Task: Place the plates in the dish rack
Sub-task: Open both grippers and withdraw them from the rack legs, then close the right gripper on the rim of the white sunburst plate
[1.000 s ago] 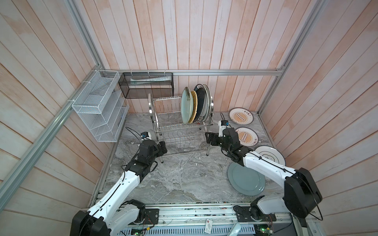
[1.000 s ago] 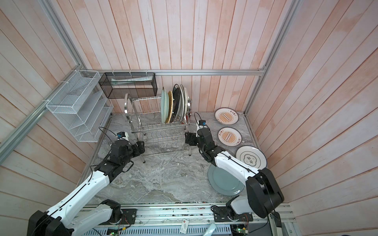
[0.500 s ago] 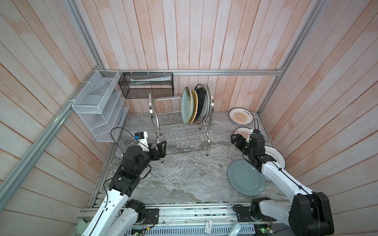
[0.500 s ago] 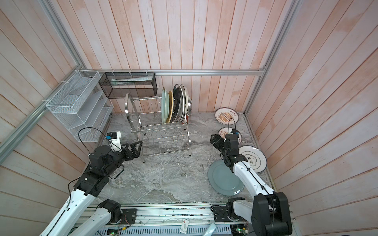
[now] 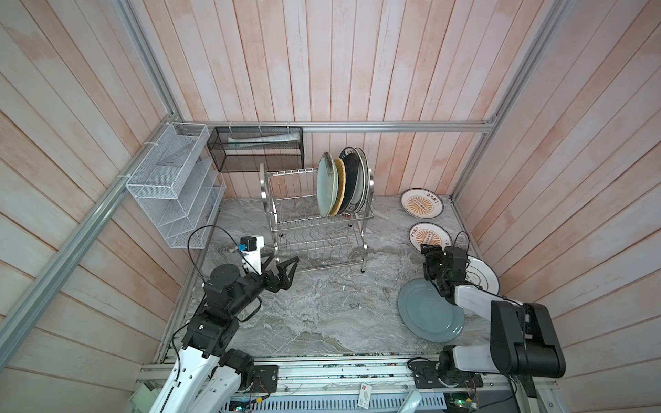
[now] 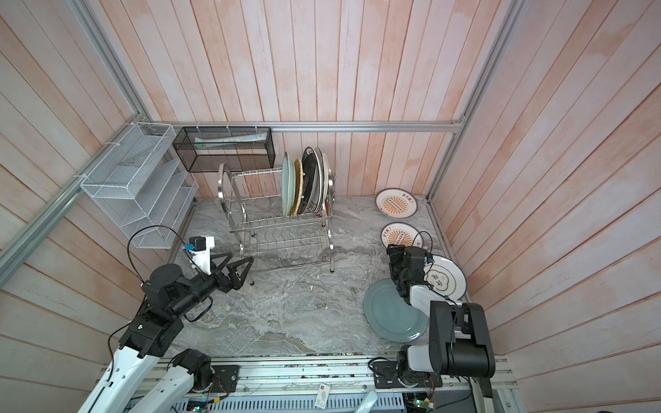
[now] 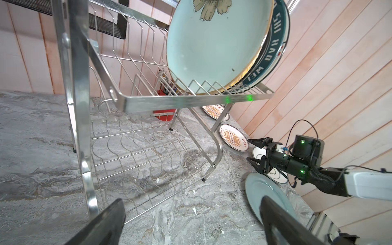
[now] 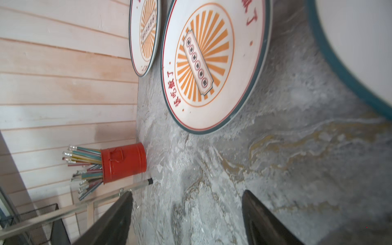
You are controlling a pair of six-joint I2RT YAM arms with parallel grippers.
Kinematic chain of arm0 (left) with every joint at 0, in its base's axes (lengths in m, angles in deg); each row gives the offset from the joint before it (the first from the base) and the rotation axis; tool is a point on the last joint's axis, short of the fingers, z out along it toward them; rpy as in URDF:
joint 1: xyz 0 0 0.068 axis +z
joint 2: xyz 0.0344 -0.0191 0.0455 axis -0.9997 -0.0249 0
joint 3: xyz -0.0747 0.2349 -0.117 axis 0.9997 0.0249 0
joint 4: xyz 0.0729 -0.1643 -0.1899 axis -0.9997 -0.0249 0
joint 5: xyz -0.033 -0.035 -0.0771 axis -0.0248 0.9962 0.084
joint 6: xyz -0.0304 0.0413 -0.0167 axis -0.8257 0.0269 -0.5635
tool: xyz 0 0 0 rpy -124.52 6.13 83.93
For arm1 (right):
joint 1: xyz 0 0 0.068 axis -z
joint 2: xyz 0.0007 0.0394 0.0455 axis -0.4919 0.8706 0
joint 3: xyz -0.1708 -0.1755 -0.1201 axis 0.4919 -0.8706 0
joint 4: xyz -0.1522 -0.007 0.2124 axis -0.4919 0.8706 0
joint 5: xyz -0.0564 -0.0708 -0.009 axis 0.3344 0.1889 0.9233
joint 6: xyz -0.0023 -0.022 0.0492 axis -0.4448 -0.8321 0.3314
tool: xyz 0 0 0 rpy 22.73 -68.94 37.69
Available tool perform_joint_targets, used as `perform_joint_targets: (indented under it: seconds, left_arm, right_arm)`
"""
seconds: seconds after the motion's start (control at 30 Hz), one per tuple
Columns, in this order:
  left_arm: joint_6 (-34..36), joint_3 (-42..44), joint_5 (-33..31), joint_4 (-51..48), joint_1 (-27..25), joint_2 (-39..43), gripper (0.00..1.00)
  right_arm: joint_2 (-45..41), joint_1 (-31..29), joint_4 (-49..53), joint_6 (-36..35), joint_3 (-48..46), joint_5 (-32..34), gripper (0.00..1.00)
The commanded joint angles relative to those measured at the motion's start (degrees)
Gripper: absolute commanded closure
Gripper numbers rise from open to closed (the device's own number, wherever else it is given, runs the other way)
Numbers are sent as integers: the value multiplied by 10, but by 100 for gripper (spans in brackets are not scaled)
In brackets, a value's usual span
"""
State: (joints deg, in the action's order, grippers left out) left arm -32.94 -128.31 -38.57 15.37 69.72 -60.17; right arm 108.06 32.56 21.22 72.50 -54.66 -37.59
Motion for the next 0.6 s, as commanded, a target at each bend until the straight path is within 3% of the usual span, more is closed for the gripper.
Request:
perform_joint_targets:
  seconds: [0.0, 0.57]
  left_arm:
    - [8, 15, 31, 14, 2, 0, 0]
    - [-11, 16, 21, 29, 2, 25, 0]
  right_arm:
    - [35, 19, -58, 35, 4, -9, 21]
    - [246, 81, -191, 114, 75, -86, 43]
